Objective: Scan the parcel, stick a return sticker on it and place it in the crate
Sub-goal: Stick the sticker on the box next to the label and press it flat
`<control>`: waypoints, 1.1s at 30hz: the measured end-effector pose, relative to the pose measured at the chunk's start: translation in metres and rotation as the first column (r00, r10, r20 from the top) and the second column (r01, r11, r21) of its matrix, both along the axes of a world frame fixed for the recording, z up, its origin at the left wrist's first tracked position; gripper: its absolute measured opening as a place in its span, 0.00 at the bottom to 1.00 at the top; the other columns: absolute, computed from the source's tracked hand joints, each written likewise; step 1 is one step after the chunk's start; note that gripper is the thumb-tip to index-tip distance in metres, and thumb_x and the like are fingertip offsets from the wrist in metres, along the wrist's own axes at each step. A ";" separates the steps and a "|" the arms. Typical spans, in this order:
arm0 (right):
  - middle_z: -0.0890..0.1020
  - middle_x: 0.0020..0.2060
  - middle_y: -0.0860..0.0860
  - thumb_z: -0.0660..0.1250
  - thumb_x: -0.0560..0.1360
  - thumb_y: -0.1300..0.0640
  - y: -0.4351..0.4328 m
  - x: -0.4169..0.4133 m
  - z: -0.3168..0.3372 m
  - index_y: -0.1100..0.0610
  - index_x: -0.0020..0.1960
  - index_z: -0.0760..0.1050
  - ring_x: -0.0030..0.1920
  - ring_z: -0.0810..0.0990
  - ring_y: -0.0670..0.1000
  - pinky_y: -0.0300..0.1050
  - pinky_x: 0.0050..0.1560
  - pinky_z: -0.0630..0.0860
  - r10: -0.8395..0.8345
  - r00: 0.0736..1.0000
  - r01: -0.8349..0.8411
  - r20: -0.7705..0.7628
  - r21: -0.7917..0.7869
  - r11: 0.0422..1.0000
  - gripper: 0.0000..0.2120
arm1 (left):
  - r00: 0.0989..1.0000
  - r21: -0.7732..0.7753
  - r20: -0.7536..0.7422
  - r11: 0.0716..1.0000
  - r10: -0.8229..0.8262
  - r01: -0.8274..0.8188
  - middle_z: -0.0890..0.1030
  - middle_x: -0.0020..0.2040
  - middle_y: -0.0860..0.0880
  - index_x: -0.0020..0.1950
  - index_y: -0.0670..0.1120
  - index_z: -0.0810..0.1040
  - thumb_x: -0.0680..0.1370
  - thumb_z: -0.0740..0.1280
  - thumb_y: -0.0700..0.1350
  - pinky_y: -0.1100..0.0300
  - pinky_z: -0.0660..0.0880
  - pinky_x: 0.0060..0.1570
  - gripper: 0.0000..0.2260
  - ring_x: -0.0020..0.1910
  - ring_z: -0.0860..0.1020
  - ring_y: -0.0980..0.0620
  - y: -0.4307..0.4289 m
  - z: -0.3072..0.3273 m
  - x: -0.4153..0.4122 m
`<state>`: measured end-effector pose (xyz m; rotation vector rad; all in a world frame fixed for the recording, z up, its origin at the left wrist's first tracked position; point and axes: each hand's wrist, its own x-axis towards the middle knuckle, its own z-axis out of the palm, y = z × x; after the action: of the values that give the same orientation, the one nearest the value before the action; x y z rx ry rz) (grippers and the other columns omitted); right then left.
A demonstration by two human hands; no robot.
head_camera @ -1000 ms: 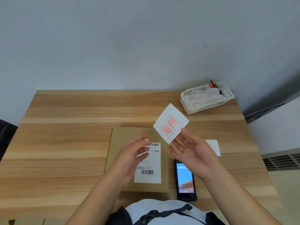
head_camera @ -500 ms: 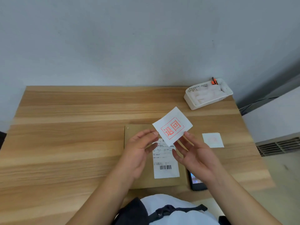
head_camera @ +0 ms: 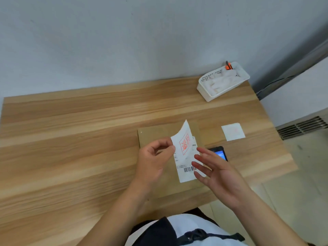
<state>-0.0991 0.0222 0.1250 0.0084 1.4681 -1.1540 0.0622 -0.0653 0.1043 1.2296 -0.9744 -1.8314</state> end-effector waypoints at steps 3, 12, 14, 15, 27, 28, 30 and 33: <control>0.87 0.53 0.52 0.73 0.71 0.57 0.003 -0.005 -0.001 0.52 0.58 0.84 0.58 0.83 0.54 0.55 0.65 0.76 -0.001 0.996 -0.002 -0.092 -0.030 1.000 0.16 | 0.985 -0.037 -0.045 0.985 -0.168 0.167 0.87 0.46 0.45 0.42 0.38 0.83 0.70 0.72 0.34 0.65 0.77 0.46 0.02 0.44 0.82 0.53 -0.005 -0.001 0.013; 0.84 0.59 0.58 0.78 0.68 0.53 0.003 -0.026 0.003 0.59 0.62 0.80 0.57 0.83 0.54 0.53 0.58 0.76 0.208 0.978 -0.204 0.001 -0.191 0.960 0.25 | 0.890 -0.080 -0.186 0.909 -0.417 0.409 0.86 0.45 0.50 0.40 0.46 0.86 0.66 0.72 0.43 0.61 0.77 0.50 0.05 0.48 0.82 0.51 -0.013 0.005 0.026; 0.85 0.56 0.59 0.75 0.69 0.58 0.001 -0.027 0.000 0.60 0.57 0.81 0.56 0.83 0.55 0.52 0.55 0.76 0.161 0.986 -0.164 -0.033 -0.161 0.973 0.17 | 0.901 -0.052 -0.152 0.914 -0.406 0.403 0.87 0.45 0.48 0.40 0.47 0.86 0.65 0.73 0.44 0.57 0.77 0.52 0.05 0.49 0.82 0.49 -0.012 0.003 0.023; 0.86 0.55 0.59 0.74 0.69 0.59 -0.001 -0.029 -0.001 0.61 0.56 0.81 0.56 0.83 0.55 0.52 0.55 0.76 0.145 0.988 -0.151 -0.053 -0.144 0.978 0.15 | 0.912 -0.031 -0.132 0.921 -0.389 0.389 0.87 0.45 0.46 0.40 0.47 0.86 0.65 0.73 0.45 0.54 0.77 0.54 0.06 0.49 0.82 0.47 -0.012 0.002 0.021; 0.88 0.43 0.47 0.76 0.71 0.61 -0.021 -0.039 -0.038 0.52 0.40 0.84 0.53 0.83 0.54 0.51 0.59 0.75 0.288 0.895 -0.271 -0.341 0.098 0.958 0.05 | 0.970 0.137 0.171 0.979 -0.173 0.150 0.86 0.48 0.43 0.47 0.42 0.81 0.73 0.73 0.33 0.64 0.79 0.46 0.06 0.47 0.82 0.48 0.005 -0.029 0.022; 0.88 0.42 0.46 0.75 0.71 0.61 -0.025 -0.037 -0.040 0.52 0.40 0.83 0.50 0.83 0.51 0.47 0.54 0.75 0.313 0.886 -0.294 -0.341 0.108 0.950 0.05 | 0.965 0.141 0.227 0.985 -0.131 0.101 0.86 0.48 0.42 0.47 0.41 0.82 0.73 0.73 0.33 0.66 0.79 0.45 0.06 0.46 0.82 0.49 0.006 -0.033 0.022; 0.86 0.40 0.46 0.74 0.73 0.61 -0.036 -0.032 -0.044 0.53 0.41 0.82 0.43 0.83 0.45 0.38 0.43 0.75 0.366 0.866 -0.346 -0.342 0.120 0.931 0.05 | 0.950 0.140 0.307 0.990 -0.057 0.014 0.86 0.47 0.42 0.46 0.42 0.82 0.73 0.73 0.34 0.67 0.78 0.43 0.05 0.45 0.82 0.50 0.007 -0.042 0.024; 0.86 0.42 0.51 0.74 0.73 0.63 -0.057 -0.025 -0.051 0.57 0.43 0.83 0.41 0.84 0.47 0.41 0.39 0.78 0.425 0.822 -0.400 -0.378 0.146 0.905 0.02 | 0.938 0.121 0.344 0.990 0.023 -0.069 0.85 0.43 0.45 0.42 0.45 0.82 0.72 0.74 0.35 0.63 0.76 0.44 0.06 0.43 0.81 0.52 0.002 -0.053 0.029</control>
<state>-0.1240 -0.0345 0.0737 -0.5147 1.7565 -0.7752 0.0917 -0.0632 0.0515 1.6796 -1.0108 -1.6985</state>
